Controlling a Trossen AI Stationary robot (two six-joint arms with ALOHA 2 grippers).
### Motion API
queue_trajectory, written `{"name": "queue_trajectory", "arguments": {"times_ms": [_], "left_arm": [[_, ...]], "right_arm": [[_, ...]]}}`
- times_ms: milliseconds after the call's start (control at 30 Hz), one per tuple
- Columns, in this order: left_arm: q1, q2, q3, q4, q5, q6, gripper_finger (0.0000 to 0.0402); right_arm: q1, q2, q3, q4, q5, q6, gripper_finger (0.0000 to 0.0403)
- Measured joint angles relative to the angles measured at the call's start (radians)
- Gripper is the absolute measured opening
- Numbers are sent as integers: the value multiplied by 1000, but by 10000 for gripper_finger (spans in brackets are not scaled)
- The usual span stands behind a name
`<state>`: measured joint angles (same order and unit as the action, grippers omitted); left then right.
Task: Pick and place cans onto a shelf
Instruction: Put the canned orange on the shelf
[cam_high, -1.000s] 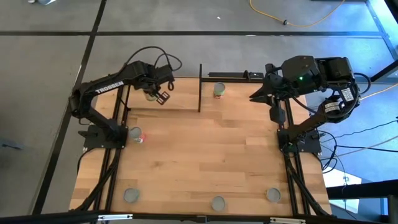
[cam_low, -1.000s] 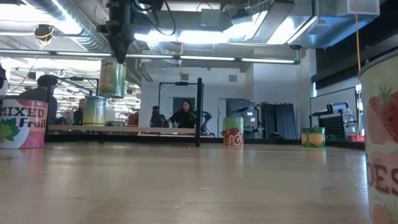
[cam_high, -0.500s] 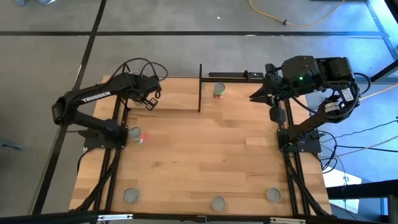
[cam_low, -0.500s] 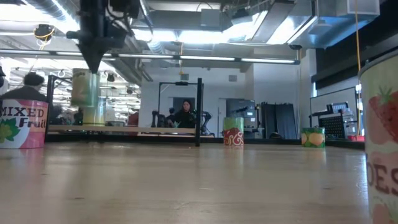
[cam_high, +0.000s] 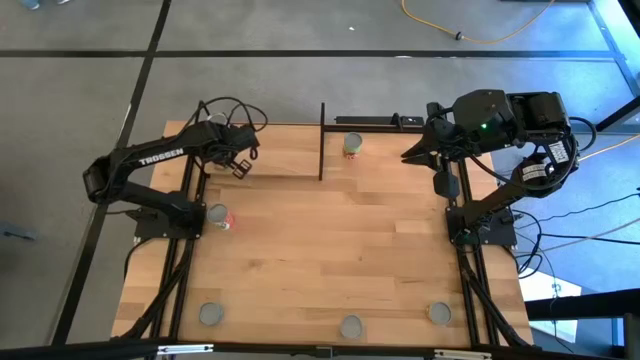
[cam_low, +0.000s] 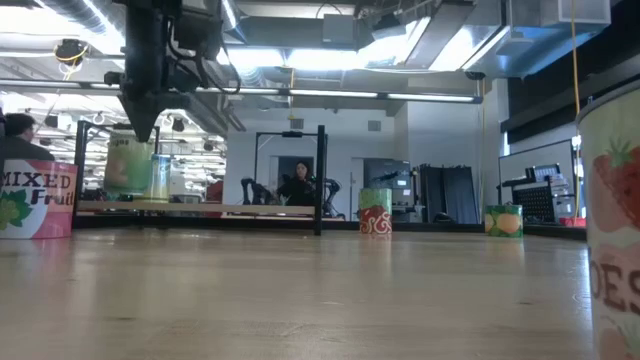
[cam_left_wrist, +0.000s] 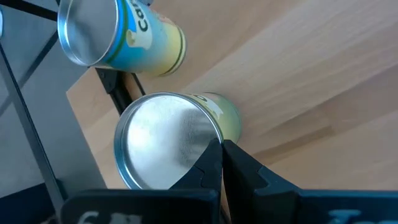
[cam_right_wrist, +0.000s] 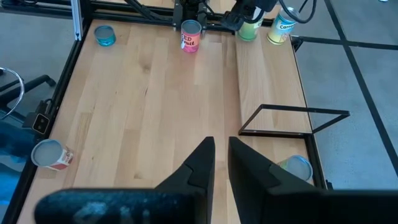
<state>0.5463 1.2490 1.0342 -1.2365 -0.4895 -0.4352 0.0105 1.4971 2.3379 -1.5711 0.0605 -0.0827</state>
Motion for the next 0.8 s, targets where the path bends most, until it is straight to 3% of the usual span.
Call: {"name": "queue_trajectory", "arguments": {"times_ms": [467,800], "left_arm": [[43,-1,-63,84,20,87,0],[43,2,-68,91,55,73,30]], "right_arm": [[0,0,0,0,0,27,48],[0,0,0,0,0,26,48]]}}
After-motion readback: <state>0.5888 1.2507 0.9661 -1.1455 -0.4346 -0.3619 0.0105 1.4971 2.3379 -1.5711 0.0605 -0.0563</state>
